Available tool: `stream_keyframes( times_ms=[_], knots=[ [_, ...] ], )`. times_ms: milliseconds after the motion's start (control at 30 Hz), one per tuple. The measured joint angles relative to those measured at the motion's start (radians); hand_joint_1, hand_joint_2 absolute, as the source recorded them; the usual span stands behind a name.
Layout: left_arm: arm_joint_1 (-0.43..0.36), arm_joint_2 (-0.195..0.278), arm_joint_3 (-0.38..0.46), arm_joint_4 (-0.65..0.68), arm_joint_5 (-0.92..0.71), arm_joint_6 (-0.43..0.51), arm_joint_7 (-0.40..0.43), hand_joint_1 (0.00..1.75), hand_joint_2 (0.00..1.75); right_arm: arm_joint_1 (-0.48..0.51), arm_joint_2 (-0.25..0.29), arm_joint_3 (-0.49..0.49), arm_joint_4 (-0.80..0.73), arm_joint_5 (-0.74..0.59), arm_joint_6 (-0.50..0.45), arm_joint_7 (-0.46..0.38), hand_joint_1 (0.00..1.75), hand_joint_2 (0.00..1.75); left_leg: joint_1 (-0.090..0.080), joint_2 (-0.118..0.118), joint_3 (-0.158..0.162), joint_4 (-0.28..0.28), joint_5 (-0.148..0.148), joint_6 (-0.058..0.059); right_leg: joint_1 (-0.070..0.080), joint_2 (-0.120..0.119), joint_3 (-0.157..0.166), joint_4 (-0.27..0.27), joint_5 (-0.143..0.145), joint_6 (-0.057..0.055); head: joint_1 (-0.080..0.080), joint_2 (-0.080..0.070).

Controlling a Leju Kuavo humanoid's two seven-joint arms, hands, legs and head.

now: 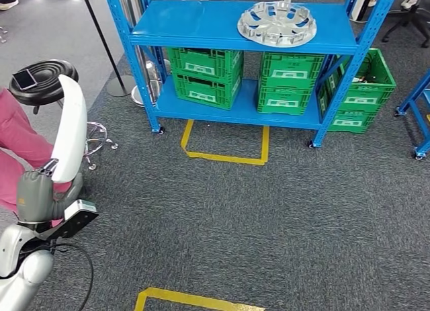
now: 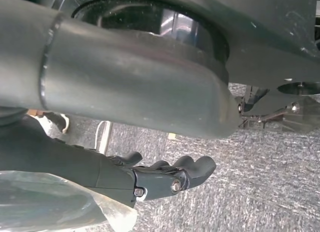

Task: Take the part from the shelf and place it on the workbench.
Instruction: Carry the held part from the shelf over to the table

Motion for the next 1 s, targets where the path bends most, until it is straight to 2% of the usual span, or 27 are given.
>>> stream_keyframes(
  times_ms=[167,233,267,333,367,400,433,467,533,567,600,667,700,733,767,833,867,900,933,967,1000],
  knots=[
    [0.019,0.003,0.018,-0.009,0.001,0.001,-0.001,1.75,1.75,0.000,0.000,0.000,0.000,0.001,-0.002,0.001,0.00,0.00,0.001,-0.001,-0.001,-0.003,0.001,0.015,-0.001,-0.002,0.002,-0.004,0.001,0.011,0.000,0.000],
    [0.022,0.005,0.020,-0.014,0.001,0.002,-0.001,1.75,1.75,-0.001,0.000,0.000,0.000,0.001,-0.003,0.001,0.00,0.00,0.008,-0.001,0.005,-0.023,0.012,0.022,0.000,-0.002,-0.010,0.018,-0.023,0.018,0.001,0.000],
    [0.023,0.005,0.020,-0.016,0.001,0.002,-0.001,1.75,1.75,-0.001,0.000,0.000,0.000,0.001,-0.003,0.001,0.00,0.00,0.012,-0.002,0.007,-0.031,0.018,0.024,-0.001,-0.002,-0.029,0.058,-0.052,0.022,0.003,0.000],
    [0.023,0.004,0.020,-0.018,0.002,0.002,-0.001,1.75,1.75,-0.001,0.000,0.000,0.000,0.002,-0.003,0.001,0.00,0.00,0.013,-0.007,0.001,-0.033,0.022,0.024,-0.005,-0.002,-0.083,0.181,-0.122,0.031,0.005,0.000],
    [0.024,0.004,0.020,-0.018,0.003,0.001,-0.002,1.75,1.75,-0.001,0.000,0.000,0.000,0.003,-0.004,0.002,0.00,0.00,0.014,-0.012,-0.003,-0.032,0.024,0.021,-0.008,-0.002,-0.105,0.235,-0.144,0.035,0.005,0.000],
    [0.024,0.003,0.020,-0.018,0.003,0.000,-0.002,1.75,1.75,-0.001,0.000,0.000,0.000,0.005,-0.004,0.002,0.00,0.00,0.016,-0.018,-0.007,-0.032,0.026,0.018,-0.011,-0.002,-0.112,0.258,-0.148,0.039,0.005,0.000],
    [0.024,0.002,0.020,-0.018,0.003,-0.001,-0.002,1.75,1.75,0.000,0.000,0.000,0.000,0.007,-0.004,0.002,0.00,0.00,0.019,-0.025,-0.010,-0.030,0.029,0.015,-0.014,-0.001,-0.100,0.243,-0.133,0.043,0.005,0.000],
    [0.024,0.002,0.020,-0.018,0.003,-0.002,-0.002,1.75,1.75,0.000,0.000,0.000,0.000,0.010,-0.004,0.003,0.00,0.00,0.022,-0.034,-0.013,-0.027,0.031,0.009,-0.018,0.003,-0.068,0.189,-0.103,0.047,0.005,0.000],
    [0.023,0.000,0.020,-0.019,0.002,-0.002,-0.003,1.75,1.75,-0.001,0.000,0.000,0.000,0.014,-0.005,0.003,0.00,0.00,0.027,-0.054,-0.023,-0.016,0.032,-0.005,-0.027,0.041,0.007,0.053,-0.056,0.052,0.006,0.000],
    [0.022,0.000,0.019,-0.020,0.001,-0.002,-0.004,1.75,1.75,-0.001,0.001,0.000,0.000,0.015,-0.004,0.002,0.00,0.00,0.027,-0.063,-0.027,-0.010,0.033,-0.014,-0.029,0.055,0.029,0.013,-0.047,0.049,0.004,0.000],
    [0.021,0.000,0.019,-0.021,0.000,-0.003,-0.006,1.75,1.75,-0.001,0.001,0.000,0.000,0.015,-0.004,0.002,0.00,0.00,0.027,-0.072,-0.031,-0.008,0.035,-0.022,-0.028,0.065,0.037,-0.002,-0.048,0.042,0.003,0.000],
    [0.021,-0.001,0.017,-0.022,-0.002,-0.004,-0.009,1.75,1.75,-0.001,0.001,0.000,0.000,0.017,-0.005,0.001,0.00,0.00,0.030,-0.087,-0.033,-0.012,0.044,-0.036,-0.023,0.045,0.035,0.003,-0.046,0.022,0.000,0.000],
    [0.022,0.000,0.017,-0.022,-0.003,-0.004,-0.010,1.75,1.75,-0.001,0.001,0.000,0.001,0.017,-0.006,0.001,0.00,0.00,0.031,-0.084,-0.036,-0.012,0.045,-0.040,-0.023,0.035,0.038,0.004,-0.042,0.013,0.000,0.000],
    [0.022,-0.001,0.016,-0.022,-0.004,-0.005,-0.012,1.75,1.75,-0.001,0.002,0.000,0.001,0.018,-0.007,0.000,0.00,0.00,0.030,-0.069,-0.045,0.006,0.031,-0.042,-0.021,0.023,0.038,0.003,-0.038,0.003,-0.002,0.000],
    [0.020,-0.001,0.015,-0.021,-0.005,-0.005,-0.013,1.75,1.75,-0.001,0.002,0.000,0.001,0.019,-0.008,-0.001,0.00,0.00,0.029,-0.048,-0.062,0.046,0.003,-0.041,-0.020,0.010,0.037,0.002,-0.033,-0.005,-0.005,0.000],
    [0.014,-0.002,0.012,-0.021,-0.008,-0.008,-0.015,1.75,1.75,0.001,0.002,0.000,0.001,0.018,-0.009,-0.004,0.00,0.00,0.023,-0.013,-0.113,0.184,-0.079,-0.037,-0.011,-0.017,0.032,0.003,-0.028,-0.014,-0.009,0.000],
    [0.012,-0.003,0.010,-0.020,-0.009,-0.009,-0.016,1.75,1.75,0.002,0.002,0.000,0.001,0.018,-0.010,-0.006,0.00,0.00,0.022,-0.009,-0.136,0.252,-0.111,-0.035,-0.007,-0.030,0.030,0.003,-0.028,-0.015,-0.009,0.000],
    [0.011,-0.004,0.008,-0.019,-0.011,-0.012,-0.017,1.75,1.75,0.003,0.002,0.000,0.001,0.018,-0.012,-0.009,0.00,0.00,0.021,-0.007,-0.145,0.294,-0.125,-0.032,-0.002,-0.043,0.028,0.004,-0.028,-0.016,-0.009,0.000],
    [0.011,-0.004,0.005,-0.018,-0.013,-0.015,-0.017,1.75,1.75,0.003,0.002,0.000,0.001,0.018,-0.013,-0.013,0.00,0.00,0.019,-0.006,-0.137,0.299,-0.122,-0.027,0.002,-0.056,0.027,0.004,-0.028,-0.017,-0.009,0.000],
    [0.010,-0.005,0.002,-0.017,-0.014,-0.018,-0.018,1.75,1.75,0.002,0.002,0.000,0.001,0.019,-0.014,-0.017,0.00,0.00,0.016,-0.001,-0.111,0.263,-0.102,-0.021,0.005,-0.067,0.028,0.004,-0.029,-0.018,-0.009,0.000],
    [0.007,-0.005,0.000,-0.017,-0.015,-0.019,-0.019,1.75,1.75,0.001,0.002,0.000,0.001,0.019,-0.015,-0.021,0.00,0.00,0.010,0.013,-0.071,0.197,-0.073,-0.011,0.008,-0.079,0.030,0.004,-0.030,-0.018,-0.009,0.000]
  ],
)
